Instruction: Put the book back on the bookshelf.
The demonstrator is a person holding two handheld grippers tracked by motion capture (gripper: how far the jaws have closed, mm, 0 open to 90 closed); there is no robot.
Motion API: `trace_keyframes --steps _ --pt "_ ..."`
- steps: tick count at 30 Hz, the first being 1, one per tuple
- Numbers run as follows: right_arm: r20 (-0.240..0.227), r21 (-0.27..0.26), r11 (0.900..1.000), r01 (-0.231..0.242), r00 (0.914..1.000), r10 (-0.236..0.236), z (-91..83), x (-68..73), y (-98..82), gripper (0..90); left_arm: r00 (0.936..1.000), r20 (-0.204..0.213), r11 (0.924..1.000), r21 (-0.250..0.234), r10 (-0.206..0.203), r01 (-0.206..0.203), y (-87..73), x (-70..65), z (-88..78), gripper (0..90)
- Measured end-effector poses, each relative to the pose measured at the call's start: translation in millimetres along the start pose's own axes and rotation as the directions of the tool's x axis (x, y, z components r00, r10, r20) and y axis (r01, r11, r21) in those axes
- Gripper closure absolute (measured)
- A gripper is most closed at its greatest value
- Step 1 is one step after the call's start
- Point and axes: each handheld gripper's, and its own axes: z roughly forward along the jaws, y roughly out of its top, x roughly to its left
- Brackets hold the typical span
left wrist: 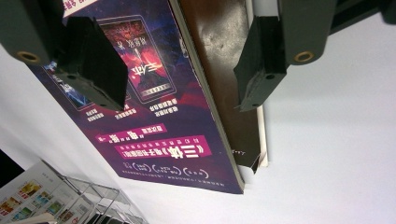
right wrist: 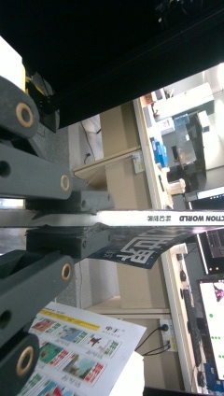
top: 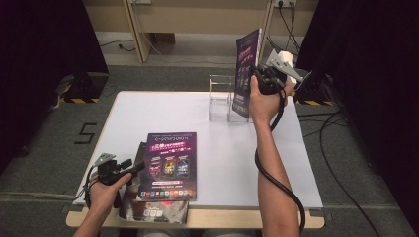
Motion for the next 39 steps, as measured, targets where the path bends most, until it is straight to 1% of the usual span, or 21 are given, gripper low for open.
trace_keyframes --steps 4,7,9,16,24,26,29,32,33,34,39 --pt "0.010 0.000 1.000 0.000 1.0000 0.000 9.8 0.0 -2.6 83.8 1.0000 -0.002 1.0000 0.000 -0.001 0.001 -0.1 1.1 -0.4 33.2" --pt "0.011 0.006 1.000 -0.002 0.9999 0.002 16.5 0.1 -9.7 83.8 1.0000 0.000 1.0000 0.002 -0.006 0.006 -0.4 1.5 0.5 33.2" --pt "0.015 0.019 1.000 -0.009 0.9999 0.009 21.1 0.5 -16.1 83.7 1.0000 -0.001 1.0000 0.001 -0.006 0.006 -0.4 1.1 0.5 33.2" --pt "0.021 0.071 0.997 0.005 0.9998 -0.007 33.5 -0.1 -36.5 83.7 1.0000 -0.001 1.0000 0.002 -0.007 0.007 -0.7 1.6 0.8 33.2" --pt "0.021 0.093 0.996 0.016 0.9996 -0.018 38.7 0.5 -47.5 83.5 1.0000 0.000 1.0000 0.003 -0.005 0.005 -0.8 0.6 1.2 33.1" --pt "0.017 0.090 0.996 0.014 0.9997 -0.015 39.1 0.5 -49.2 83.5 1.0000 0.000 1.0000 0.002 -0.006 0.006 -0.7 0.7 1.2 33.0" --pt "0.003 0.098 0.995 0.018 0.9998 -0.019 39.3 1.8 -49.0 83.3 1.0000 -0.004 1.0000 0.002 -0.009 0.009 -0.8 1.0 1.0 33.1" --pt "0.002 0.117 0.993 0.018 0.9998 -0.019 38.4 3.4 -47.6 83.0 0.9999 -0.003 1.0000 0.000 -0.010 0.010 -0.6 -0.1 1.0 33.1" --pt "0.010 0.120 0.993 0.021 0.9997 -0.023 37.5 3.8 -47.5 82.9 1.0000 -0.003 1.0000 -0.001 -0.008 0.008 -0.4 -0.3 0.7 33.1" --pt "0.012 0.124 0.992 0.022 0.9996 -0.024 36.7 3.6 -47.2 82.8 1.0000 -0.002 1.0000 -0.001 -0.003 0.003 0.0 0.0 0.1 33.1" --pt "0.009 0.152 0.988 0.014 0.9998 -0.016 31.8 0.2 -43.4 80.4 1.0000 -0.003 1.0000 -0.004 -0.007 0.007 0.3 0.2 0.0 33.1"
